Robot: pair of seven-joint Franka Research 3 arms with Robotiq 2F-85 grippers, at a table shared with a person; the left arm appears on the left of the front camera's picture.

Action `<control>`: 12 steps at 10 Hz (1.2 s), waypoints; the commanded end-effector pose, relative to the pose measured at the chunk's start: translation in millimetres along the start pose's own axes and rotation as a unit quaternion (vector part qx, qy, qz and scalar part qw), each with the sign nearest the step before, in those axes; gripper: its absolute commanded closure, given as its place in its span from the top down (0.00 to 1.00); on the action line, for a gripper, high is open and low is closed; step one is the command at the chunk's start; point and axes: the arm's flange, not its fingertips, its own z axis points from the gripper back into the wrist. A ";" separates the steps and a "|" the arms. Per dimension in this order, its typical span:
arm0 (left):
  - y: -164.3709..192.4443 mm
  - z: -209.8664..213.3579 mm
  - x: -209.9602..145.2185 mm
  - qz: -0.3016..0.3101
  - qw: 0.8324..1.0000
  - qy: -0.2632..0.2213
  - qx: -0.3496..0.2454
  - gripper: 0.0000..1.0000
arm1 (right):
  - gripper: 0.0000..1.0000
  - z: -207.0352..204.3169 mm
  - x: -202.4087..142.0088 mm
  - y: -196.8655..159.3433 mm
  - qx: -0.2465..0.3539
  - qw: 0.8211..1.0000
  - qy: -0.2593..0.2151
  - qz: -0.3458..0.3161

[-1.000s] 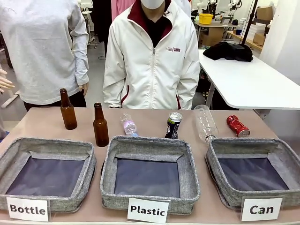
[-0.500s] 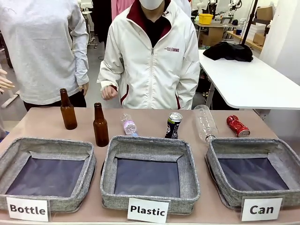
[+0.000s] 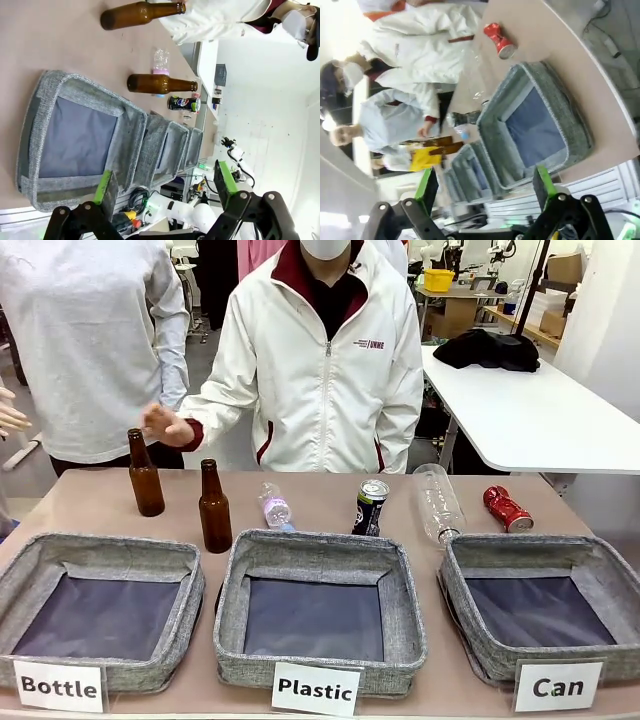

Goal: Sort the can waste into the basket.
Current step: Pick up the can waste from the table and place it in the right Fabric basket.

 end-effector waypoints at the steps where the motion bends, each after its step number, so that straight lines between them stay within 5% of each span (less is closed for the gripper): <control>1: 0.6 1.7 1.5 -0.011 1.000 0.004 -0.002 1.00 | 1.00 -25.7 -16.3 85.8 -0.120 0.988 0.021 0.096; 4: 0.6 1.7 1.5 -0.011 1.000 0.004 -0.002 1.00 | 1.00 -100.9 0.1 188.3 -0.282 0.940 0.044 0.188; 6: 0.6 1.7 1.5 -0.011 1.000 0.004 -0.002 1.00 | 1.00 -160.4 0.0 226.9 -0.358 0.899 0.044 0.248; 12: 0.6 1.7 1.5 -0.011 1.000 0.004 -0.002 1.00 | 1.00 -191.4 -12.5 229.9 -0.352 0.890 0.071 0.282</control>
